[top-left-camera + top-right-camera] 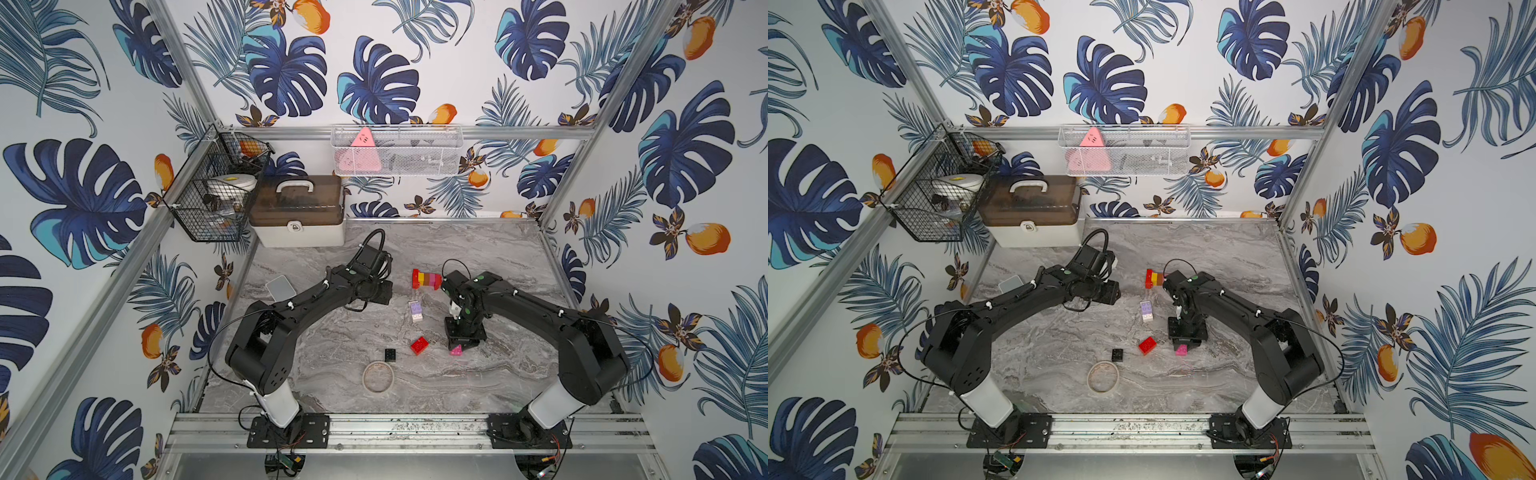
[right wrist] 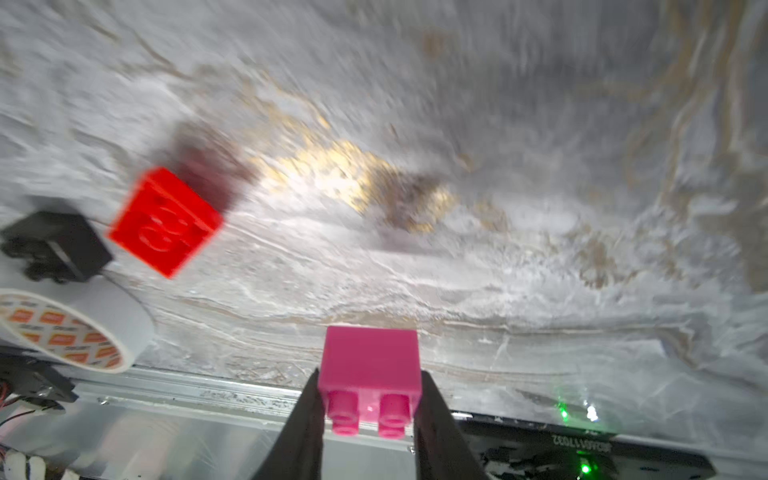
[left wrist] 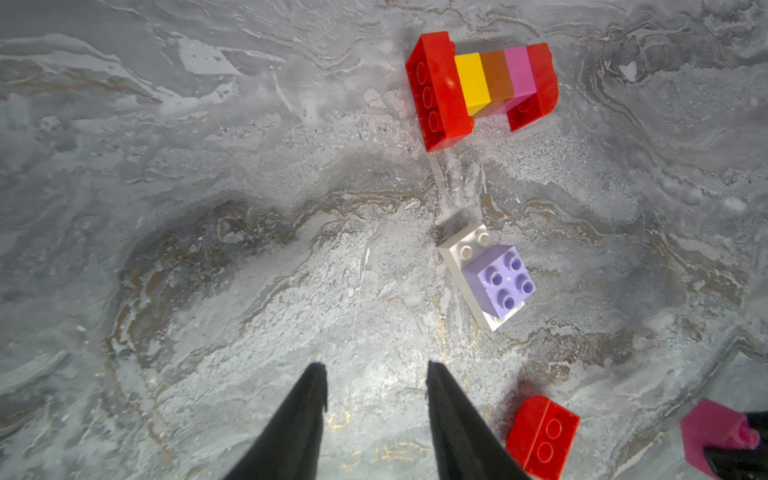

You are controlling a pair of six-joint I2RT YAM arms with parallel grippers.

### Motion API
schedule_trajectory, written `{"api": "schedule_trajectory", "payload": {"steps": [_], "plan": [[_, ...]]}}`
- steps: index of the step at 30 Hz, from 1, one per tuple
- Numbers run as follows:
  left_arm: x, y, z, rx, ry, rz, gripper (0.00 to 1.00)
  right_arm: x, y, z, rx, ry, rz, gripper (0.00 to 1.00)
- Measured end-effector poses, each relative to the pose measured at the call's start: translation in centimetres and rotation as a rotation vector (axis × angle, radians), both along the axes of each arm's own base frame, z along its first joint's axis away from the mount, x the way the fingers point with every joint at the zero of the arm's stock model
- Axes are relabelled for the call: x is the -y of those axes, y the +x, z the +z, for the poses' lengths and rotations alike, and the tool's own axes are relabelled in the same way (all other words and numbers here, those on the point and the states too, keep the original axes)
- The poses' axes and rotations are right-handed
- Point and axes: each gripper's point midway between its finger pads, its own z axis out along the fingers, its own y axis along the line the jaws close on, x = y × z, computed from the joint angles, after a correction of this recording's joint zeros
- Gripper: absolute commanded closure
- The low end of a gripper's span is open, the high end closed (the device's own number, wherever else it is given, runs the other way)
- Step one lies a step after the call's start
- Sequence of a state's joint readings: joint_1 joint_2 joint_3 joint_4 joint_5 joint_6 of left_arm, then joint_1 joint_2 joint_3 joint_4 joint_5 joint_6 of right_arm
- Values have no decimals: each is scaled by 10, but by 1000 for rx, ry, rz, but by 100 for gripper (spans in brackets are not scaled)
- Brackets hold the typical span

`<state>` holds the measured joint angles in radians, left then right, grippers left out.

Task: Assemble the number 1 with lego
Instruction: Pick up the lego brick from the center of the board, then assemble the lego brick with the lego brick.

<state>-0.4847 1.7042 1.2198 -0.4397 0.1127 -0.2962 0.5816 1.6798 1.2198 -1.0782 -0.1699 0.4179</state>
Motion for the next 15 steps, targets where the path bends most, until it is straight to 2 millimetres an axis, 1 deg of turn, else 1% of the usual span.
{"api": "schedule_trajectory", "payload": {"steps": [4, 7, 13, 15], "plan": [[2, -1, 0, -1, -10, -6, 54, -30, 49, 14, 83, 43, 124, 82], [1, -1, 2, 5, -9, -2, 55, -44, 73, 18, 117, 53, 194, 82], [-5, 0, 7, 20, -4, 25, 59, -58, 97, 14, 135, 49, 273, 82], [-8, 1, 8, 22, -9, 36, 59, -62, 101, 9, 130, 46, 284, 82]]}}
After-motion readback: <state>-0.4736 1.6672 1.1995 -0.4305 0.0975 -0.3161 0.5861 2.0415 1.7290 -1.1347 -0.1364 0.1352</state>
